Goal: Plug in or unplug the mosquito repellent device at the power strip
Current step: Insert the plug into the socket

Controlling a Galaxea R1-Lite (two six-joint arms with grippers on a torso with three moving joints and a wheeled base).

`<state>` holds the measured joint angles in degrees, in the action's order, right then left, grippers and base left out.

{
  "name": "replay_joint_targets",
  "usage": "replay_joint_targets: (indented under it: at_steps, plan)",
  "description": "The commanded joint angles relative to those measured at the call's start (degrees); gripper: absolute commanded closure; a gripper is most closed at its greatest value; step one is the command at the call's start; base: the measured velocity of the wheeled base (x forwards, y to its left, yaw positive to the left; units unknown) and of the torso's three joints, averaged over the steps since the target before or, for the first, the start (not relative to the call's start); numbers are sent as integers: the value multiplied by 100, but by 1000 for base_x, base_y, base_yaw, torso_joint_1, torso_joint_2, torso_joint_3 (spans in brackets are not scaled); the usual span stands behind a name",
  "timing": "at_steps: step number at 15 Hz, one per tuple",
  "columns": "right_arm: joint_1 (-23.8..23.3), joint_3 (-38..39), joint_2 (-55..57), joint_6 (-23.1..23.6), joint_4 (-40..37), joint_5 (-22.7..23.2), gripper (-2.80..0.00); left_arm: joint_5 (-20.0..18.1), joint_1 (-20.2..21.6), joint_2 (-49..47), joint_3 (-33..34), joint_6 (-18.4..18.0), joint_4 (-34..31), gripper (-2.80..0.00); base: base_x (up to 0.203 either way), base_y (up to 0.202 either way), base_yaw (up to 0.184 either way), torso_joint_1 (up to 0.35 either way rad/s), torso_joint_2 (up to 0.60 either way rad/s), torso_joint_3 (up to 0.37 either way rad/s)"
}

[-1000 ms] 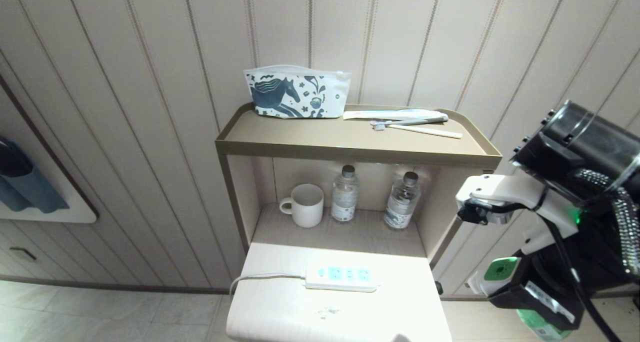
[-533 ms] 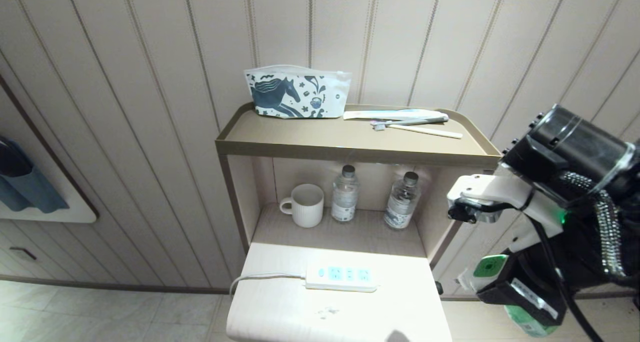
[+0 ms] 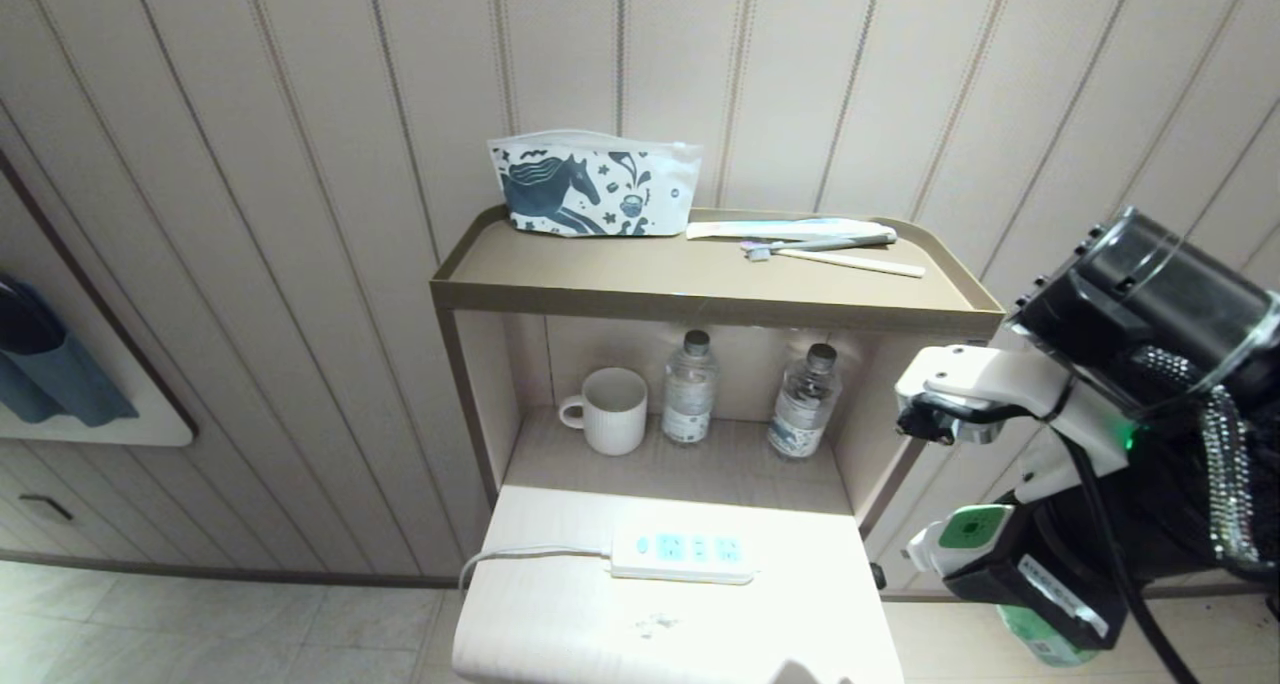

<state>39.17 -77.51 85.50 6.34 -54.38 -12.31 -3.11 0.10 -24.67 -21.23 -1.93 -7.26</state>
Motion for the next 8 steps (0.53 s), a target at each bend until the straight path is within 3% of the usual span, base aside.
replay_joint_targets:
  at_steps: [1,5,7,8]
  plan:
    - [3,-1,-34,8,-29,-8,0,-272,-1,-1297,-169,38,22,0,0,0,0,0,0,0]
    - [-6,-10,-25,16,-29,-8,0,-1362,-187,-2900,-234,107,24,0,0,0,0,0,0,0]
    - [-23,-74,-37,-32,-27,-18,0,-1523,-672,-3555,-279,222,43,0,0,0,0,0,0,0]
    - [-23,-88,-104,-53,-20,-33,0,-1407,-1125,-3944,-395,378,49,0,0,0,0,0,0,0]
